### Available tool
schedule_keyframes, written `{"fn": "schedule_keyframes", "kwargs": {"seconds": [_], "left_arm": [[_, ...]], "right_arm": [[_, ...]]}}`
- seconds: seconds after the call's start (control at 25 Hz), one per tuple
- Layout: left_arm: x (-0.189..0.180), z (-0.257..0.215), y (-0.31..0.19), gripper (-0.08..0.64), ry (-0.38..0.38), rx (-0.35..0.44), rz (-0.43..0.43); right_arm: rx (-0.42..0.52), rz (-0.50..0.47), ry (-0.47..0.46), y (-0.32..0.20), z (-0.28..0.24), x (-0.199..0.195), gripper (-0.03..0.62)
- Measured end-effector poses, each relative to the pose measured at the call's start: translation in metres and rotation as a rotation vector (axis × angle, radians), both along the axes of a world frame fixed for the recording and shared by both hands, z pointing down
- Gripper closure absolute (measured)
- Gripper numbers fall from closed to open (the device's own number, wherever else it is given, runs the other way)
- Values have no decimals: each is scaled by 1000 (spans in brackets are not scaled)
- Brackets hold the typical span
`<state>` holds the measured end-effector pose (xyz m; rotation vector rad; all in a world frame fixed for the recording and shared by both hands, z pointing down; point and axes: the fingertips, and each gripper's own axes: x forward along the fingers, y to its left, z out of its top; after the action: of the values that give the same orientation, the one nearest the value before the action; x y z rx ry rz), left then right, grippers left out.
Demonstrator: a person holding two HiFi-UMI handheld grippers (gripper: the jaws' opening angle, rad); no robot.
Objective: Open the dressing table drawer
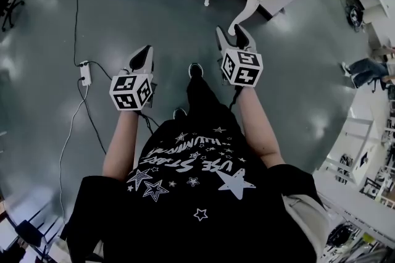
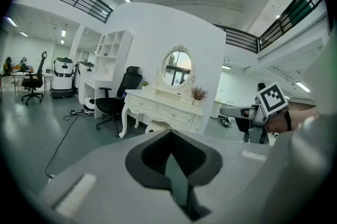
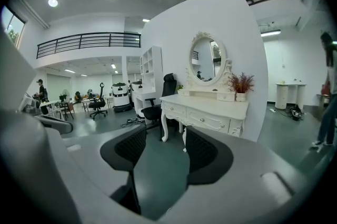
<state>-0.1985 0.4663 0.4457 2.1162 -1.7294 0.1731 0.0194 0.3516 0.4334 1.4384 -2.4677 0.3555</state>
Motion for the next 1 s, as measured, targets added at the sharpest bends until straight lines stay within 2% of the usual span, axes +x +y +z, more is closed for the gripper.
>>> {"fn": "schedule_keyframes", "kwargs": {"seconds": [0.32, 0.72, 1.0], "left_arm": [[-4, 2, -64, 560, -13, 4, 10], [-7, 5, -211, 560, -36, -33, 21], [8, 4, -317, 560, -48, -45, 60]], "right_arm": [[4, 7, -30, -68, 7, -9, 327], [-36, 62, -62, -223, 20, 7, 330], [-48, 84, -57, -322, 23, 25, 333]]}}
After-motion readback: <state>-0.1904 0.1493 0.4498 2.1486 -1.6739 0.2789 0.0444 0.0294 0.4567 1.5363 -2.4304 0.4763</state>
